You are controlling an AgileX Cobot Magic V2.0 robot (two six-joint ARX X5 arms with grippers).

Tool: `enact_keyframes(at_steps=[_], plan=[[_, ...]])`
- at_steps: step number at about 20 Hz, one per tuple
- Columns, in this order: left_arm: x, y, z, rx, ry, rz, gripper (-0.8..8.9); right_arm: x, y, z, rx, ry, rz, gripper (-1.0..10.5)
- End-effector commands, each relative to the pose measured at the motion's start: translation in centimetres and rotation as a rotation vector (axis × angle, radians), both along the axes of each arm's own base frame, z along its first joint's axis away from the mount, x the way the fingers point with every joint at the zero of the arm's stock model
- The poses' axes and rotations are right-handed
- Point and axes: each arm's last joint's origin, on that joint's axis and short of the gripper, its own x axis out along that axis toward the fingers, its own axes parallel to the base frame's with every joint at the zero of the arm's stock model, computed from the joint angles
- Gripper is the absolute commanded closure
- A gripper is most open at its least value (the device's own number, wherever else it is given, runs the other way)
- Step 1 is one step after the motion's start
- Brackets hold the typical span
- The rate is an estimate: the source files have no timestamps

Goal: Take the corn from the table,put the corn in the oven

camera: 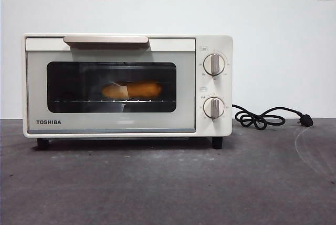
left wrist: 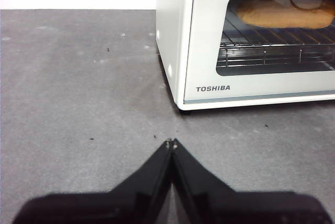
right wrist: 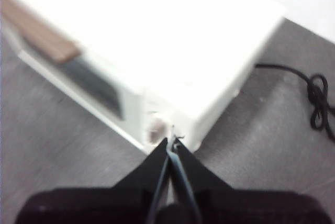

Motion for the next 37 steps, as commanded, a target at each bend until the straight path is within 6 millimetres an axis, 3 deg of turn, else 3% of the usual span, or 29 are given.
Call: enact_keyframes(at_steps=[1,5,8,17,25,30,37], plan=[[0.0,0.0,-0.2,-0.005,0.001,0.006,8.17,1.4,-2.8,-2.5,0.091,0.065,-0.145,9.5],[0.0,0.0,-0.2,-0.005,0.001,0.006,8.17,1.2,-6.7,-6.5,0.112,0.05,-0.309,9.5],[0.0,0.0,-0.2,-0.005,0.001,0.006,8.17,-0.9,-8.6,-9.4,0.133,-0.02,-0.381,9.5],[0.0,0.0,-0.2,-0.005,0.001,0.006,8.17,-8.9,-10.2,-15.1,0.151,-0.239,-0.49,9.5],[0.0,0.0,-0.2,-0.005,0.001,0.006,8.17,-12.0,-10.8,-16.7,0.163,-0.392,-0.569,9.5],[0.0,0.0,-0.2,-0.005,0.001,0.006,8.17,-12.5,-11.0,-19.3,0.199,-0.4,-0.595,9.5],[0.0,0.0,-0.2,-0.005,0.001,0.006,8.17,-12.9,-11.0,-19.8,0.189,-0.353,-0.603,9.5]])
